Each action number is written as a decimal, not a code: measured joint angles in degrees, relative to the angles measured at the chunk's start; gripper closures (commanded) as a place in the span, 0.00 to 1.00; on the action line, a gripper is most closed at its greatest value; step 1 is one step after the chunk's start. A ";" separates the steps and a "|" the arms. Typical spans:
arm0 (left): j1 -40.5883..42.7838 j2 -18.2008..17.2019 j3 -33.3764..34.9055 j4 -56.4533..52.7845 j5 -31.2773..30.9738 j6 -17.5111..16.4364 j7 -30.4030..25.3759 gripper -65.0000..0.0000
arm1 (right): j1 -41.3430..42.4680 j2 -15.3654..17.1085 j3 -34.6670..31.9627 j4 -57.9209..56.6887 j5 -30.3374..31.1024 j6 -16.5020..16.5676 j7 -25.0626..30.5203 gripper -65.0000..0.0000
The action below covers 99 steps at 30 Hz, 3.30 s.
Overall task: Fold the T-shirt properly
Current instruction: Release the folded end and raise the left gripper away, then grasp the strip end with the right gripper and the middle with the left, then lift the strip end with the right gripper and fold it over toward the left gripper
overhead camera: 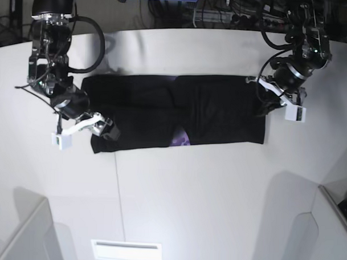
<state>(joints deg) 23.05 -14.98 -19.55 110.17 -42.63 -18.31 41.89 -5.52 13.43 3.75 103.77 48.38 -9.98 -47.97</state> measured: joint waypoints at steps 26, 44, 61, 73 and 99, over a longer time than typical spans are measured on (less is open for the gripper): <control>-2.69 -0.02 -13.49 -14.21 15.21 -11.72 -0.52 1.00 | 5.35 5.66 -0.50 -18.43 -0.83 8.02 -0.09 0.26; -5.90 0.26 -10.40 -19.93 15.21 -11.72 -0.55 1.00 | 5.44 4.28 -0.66 -22.88 -0.59 15.13 0.76 0.27; -8.07 1.51 -2.34 -19.98 19.12 -11.67 -0.59 1.00 | 4.68 3.39 -6.71 -22.69 -0.24 15.15 4.55 0.67; -10.43 5.62 4.31 -19.41 24.79 -11.63 -2.08 1.00 | 5.95 3.37 -7.30 -20.63 -0.90 9.49 2.40 1.00; -13.51 5.77 5.51 -19.78 25.70 -11.69 -0.50 1.00 | 8.15 -4.55 -14.49 3.48 -1.25 -1.22 -11.50 1.00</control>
<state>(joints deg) 9.54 -9.21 -14.04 90.39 -16.93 -30.00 41.39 2.63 8.88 -10.74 107.24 47.13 -11.20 -59.46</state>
